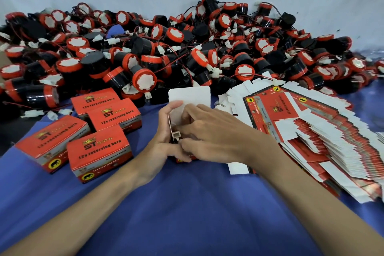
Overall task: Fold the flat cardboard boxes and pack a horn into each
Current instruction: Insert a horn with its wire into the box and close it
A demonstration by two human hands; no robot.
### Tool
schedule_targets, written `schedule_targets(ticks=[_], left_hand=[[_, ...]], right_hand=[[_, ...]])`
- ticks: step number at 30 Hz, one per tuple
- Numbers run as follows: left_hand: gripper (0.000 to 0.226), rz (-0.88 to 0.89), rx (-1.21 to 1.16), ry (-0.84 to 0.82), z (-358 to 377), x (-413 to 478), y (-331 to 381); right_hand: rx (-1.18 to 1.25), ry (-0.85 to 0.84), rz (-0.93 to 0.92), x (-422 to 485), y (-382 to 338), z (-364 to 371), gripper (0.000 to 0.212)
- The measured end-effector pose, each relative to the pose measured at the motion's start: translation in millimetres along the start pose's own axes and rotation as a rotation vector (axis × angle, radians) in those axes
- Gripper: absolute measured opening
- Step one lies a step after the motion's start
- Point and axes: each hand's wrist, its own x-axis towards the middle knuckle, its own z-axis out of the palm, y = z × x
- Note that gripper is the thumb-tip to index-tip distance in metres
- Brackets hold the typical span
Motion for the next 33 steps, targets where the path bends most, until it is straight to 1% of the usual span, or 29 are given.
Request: schedule_targets(ticks=[3, 5, 6, 9, 13, 16, 18, 21, 24, 26, 28, 31, 33], left_hand=[[0.092, 0.032, -0.107, 0.004, 2.8, -1.4, 3.3], [0.082, 0.072, -0.14, 0.008, 3.4, -2.5, 4.5], [0.076, 0.084, -0.144, 0.011, 2.8, -2.7, 4.5], [0.06, 0.101, -0.122, 0.028, 2.7, -1.1, 1.8], [0.04, 0.068, -0.028, 0.133, 4.6, 3.1, -2.5], [0.035, 0.052, 0.055, 0.125, 4.0, 4.0, -4.0], [0.033, 0.067, 0.091, 0.133, 3.3, 2.4, -4.5], [0.042, 0.135, 0.221, 0.181, 4.9, -1.3, -1.3], [0.05, 0.185, 0.372, 0.239, 6.2, -2.0, -1.3], [0.054, 0.177, 0.39, 0.243, 6.2, -1.0, -1.1], [0.058, 0.173, 0.382, 0.21, 7.4, -0.5, -0.9], [0.057, 0.168, 0.358, 0.185, 7.4, -1.1, -1.1], [0.056, 0.17, 0.356, 0.188, 7.4, -0.9, -2.1]], right_hand=[[0.021, 0.003, 0.025, 0.8, -1.1, 1.8, 0.044], [-0.016, 0.024, 0.029, 1.7, -2.1, 4.6, 0.056], [-0.035, 0.034, 0.028, 2.1, -2.5, 5.7, 0.057], [-0.042, 0.082, 0.022, 2.0, -2.6, 8.5, 0.046], [-0.137, 0.139, -0.012, -1.2, -3.2, 12.1, 0.038], [-0.215, 0.127, -0.032, -1.8, -3.5, 14.7, 0.036], [-0.205, 0.137, -0.02, -1.2, -3.1, 14.9, 0.037], [-0.164, 0.099, -0.019, -1.4, 0.3, 11.2, 0.041], [-0.095, 0.035, -0.009, -3.5, 6.9, 4.6, 0.037], [-0.079, 0.019, -0.009, -4.7, 8.7, 3.0, 0.035], [-0.113, 0.023, -0.021, -5.3, 9.0, 4.1, 0.036], [-0.157, 0.05, -0.025, -6.2, 9.8, 6.1, 0.042], [-0.161, 0.066, -0.016, -6.2, 10.1, 7.2, 0.042]])
